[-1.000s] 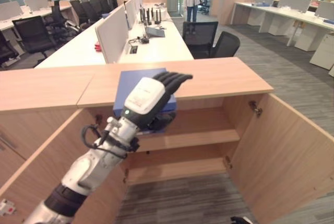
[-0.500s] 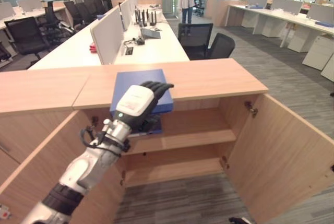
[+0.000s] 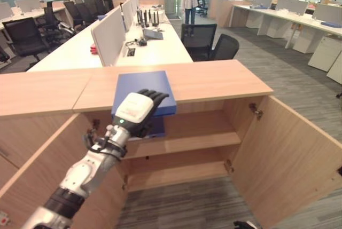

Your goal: Put the empty folder in the office cabinet

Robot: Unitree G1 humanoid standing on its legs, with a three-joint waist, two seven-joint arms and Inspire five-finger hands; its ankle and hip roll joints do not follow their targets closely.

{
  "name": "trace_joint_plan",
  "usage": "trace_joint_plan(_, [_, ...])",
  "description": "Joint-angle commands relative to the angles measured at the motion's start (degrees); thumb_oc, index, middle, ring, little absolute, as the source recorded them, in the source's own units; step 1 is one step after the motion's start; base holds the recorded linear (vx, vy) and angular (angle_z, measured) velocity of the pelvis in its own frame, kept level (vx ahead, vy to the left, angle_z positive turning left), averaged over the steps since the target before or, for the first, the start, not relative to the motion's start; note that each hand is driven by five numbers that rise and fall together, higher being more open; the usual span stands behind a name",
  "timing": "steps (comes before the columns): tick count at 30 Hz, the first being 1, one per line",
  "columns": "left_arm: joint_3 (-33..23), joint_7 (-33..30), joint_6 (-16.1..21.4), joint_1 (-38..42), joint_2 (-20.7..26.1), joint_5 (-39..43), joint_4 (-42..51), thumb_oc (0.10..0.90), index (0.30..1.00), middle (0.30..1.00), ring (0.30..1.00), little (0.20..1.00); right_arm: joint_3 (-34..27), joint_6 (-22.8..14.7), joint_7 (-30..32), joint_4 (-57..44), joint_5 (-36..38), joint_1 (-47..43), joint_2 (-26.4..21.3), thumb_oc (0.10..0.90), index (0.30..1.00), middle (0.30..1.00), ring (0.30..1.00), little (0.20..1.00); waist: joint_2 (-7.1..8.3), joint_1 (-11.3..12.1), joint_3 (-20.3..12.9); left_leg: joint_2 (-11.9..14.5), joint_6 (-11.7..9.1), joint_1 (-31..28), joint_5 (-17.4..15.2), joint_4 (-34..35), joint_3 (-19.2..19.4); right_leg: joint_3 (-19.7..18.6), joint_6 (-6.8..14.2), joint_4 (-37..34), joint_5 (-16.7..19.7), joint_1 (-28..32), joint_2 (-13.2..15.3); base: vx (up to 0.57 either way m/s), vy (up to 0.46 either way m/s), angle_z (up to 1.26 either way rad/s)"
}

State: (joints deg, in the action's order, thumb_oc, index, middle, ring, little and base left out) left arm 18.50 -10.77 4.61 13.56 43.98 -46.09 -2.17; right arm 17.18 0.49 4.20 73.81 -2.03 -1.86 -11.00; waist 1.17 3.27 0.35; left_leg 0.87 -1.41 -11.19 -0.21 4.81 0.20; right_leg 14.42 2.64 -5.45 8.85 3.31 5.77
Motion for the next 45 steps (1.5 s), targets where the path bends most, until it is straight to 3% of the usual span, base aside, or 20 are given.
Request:
trace_joint_plan(1, [-2.3, -5.4, -1.5, 10.6, 2.0, -2.4, 0.9, 0.800, 0.900, 0.900, 0.900, 0.900, 3.2, 0.7, 0.1, 1.5, -1.9, 0.7, -1.4, 0.800, 0.900, 0.900, 0.900, 0.900, 0.86, -0.8, 0.5, -1.5, 0.2, 0.6, -4.3, 0.2, -3.1, -0.1, 4.8, 0.5, -6.6, 5.0, 0.9, 0.00, 0.000, 0.00])
trace_joint_plan(18, [-1.1, -10.8, -6.4, 14.7, 3.0, -8.3, -8.7, 0.800, 0.900, 0.900, 0.900, 0.900, 3.9, 0.0, 0.7, 1.3, -2.6, 0.7, -1.8, 0.800, 0.900, 0.900, 0.900, 0.900, 1.10, -1.4, 0.3, -1.7, 0.5, 0.3, -4.5, 0.2, -2.7, -0.6, 4.9, 0.5, -6.6, 5.2, 0.9, 0.00, 0.001, -0.03])
trace_joint_plan(36, [-0.9, -12.1, -7.3, 15.3, 1.5, -8.0, -10.2, 0.800, 0.900, 0.900, 0.900, 0.900, 4.9, -0.1, 0.5, 1.4, -2.8, 0.1, -1.3, 0.800, 0.900, 0.900, 0.900, 0.900, 1.53, -1.5, 0.2, -1.9, 0.6, 0.3, -4.4, 0.2, -2.4, -0.8, 4.9, 0.5, -6.3, 5.0, 0.9, 0.00, 0.000, 0.00])
trace_joint_plan(45, [0.3, -13.2, -8.7, 17.3, 0.8, -7.1, -15.3, 0.800, 0.900, 0.900, 0.900, 0.900, 5.4, -0.2, 0.8, 1.4, -3.1, -0.5, -1.6, 0.800, 0.900, 0.900, 0.900, 0.900, 1.49, -2.0, -0.1, -2.0, 0.6, 0.1, -4.5, 0.2, -2.2, -0.9, 4.9, 0.5, -6.3, 5.2, 1.0, 0.00, 0.000, 0.00])
